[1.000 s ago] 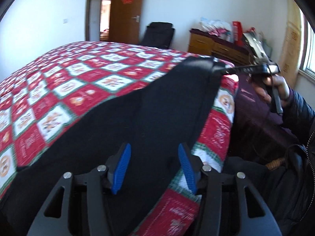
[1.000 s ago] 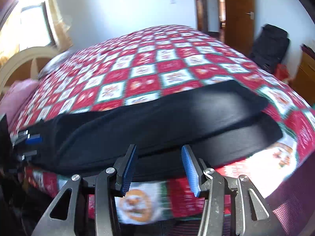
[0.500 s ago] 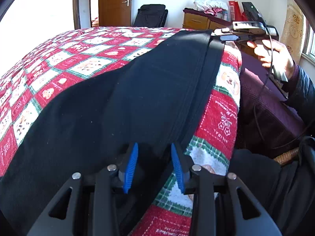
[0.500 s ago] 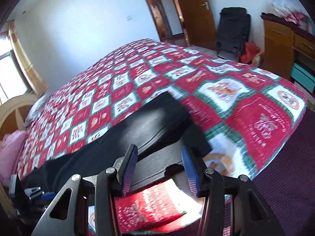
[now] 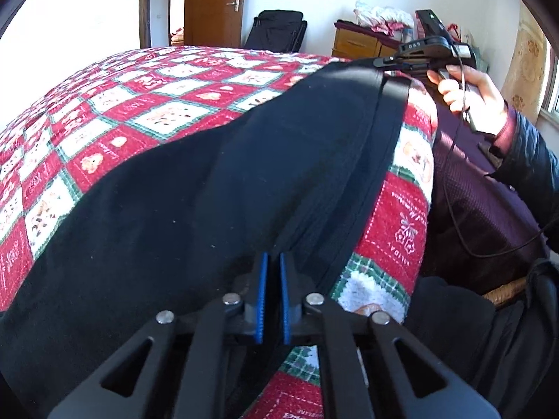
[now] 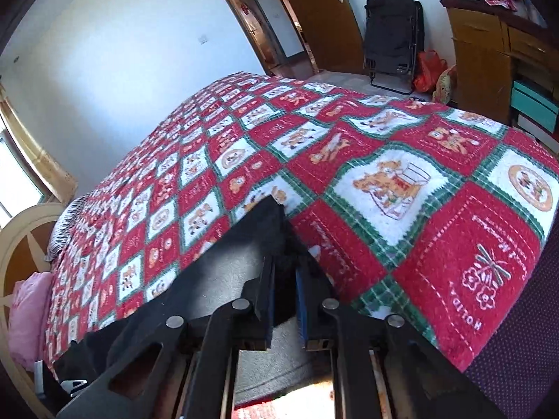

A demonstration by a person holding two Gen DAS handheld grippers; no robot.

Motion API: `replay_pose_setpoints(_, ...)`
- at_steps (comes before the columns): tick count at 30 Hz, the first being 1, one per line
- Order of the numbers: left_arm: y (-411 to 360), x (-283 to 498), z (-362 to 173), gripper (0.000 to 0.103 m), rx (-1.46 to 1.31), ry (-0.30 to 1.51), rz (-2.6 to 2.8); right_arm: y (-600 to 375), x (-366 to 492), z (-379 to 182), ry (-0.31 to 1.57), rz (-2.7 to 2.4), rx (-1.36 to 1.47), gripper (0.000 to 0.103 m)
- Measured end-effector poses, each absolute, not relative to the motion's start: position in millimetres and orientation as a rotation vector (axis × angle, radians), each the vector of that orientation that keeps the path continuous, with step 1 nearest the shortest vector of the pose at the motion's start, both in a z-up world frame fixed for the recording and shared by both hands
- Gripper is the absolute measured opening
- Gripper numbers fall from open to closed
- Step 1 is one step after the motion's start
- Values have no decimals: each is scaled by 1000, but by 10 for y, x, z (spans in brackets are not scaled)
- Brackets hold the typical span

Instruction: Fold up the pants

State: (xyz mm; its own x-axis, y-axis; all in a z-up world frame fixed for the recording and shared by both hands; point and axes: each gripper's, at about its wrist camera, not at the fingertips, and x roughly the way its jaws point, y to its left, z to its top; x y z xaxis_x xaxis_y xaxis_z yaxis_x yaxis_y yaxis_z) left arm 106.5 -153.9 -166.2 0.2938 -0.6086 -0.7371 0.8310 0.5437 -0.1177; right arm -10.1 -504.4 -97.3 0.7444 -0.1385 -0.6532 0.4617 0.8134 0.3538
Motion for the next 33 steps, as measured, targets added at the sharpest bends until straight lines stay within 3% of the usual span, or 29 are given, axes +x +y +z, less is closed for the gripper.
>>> replay_pose_setpoints(7,-1332,1110,-1535,7,201,807,-1026,-4929,-350,-666,569,-290,487,8)
replay_pose_setpoints(18,-1367,1031,-1665,7,222,828,-1038,-5069,-585,-1078,627,-320,548,8)
replay_pose_setpoints(19,-1373,1018,-1632,9,226,806,-1023,-5063,-583,-1073,625,-319,544,8)
replay_pose_setpoints(20,-1380,1007,-1609,19,235,791,-1012,-5051,-576,-1067,625,-317,537,8)
replay_pose_setpoints(21,-1395,1001,-1596,38,244,784,-1007,-5035,-568,-1064,626,-318,525,8)
replay_pose_setpoints(23,-1429,965,-1565,65,273,750,-982,-5006,-548,-1067,629,-320,507,9)
replay_pose_setpoints(29,-1626,859,-1567,67,425,695,-970,-5001,-568,-1109,623,-311,515,9)
replay_pose_setpoints(33,-1776,856,-1672,56,543,681,-929,-4992,-578,-1117,621,-310,511,9)
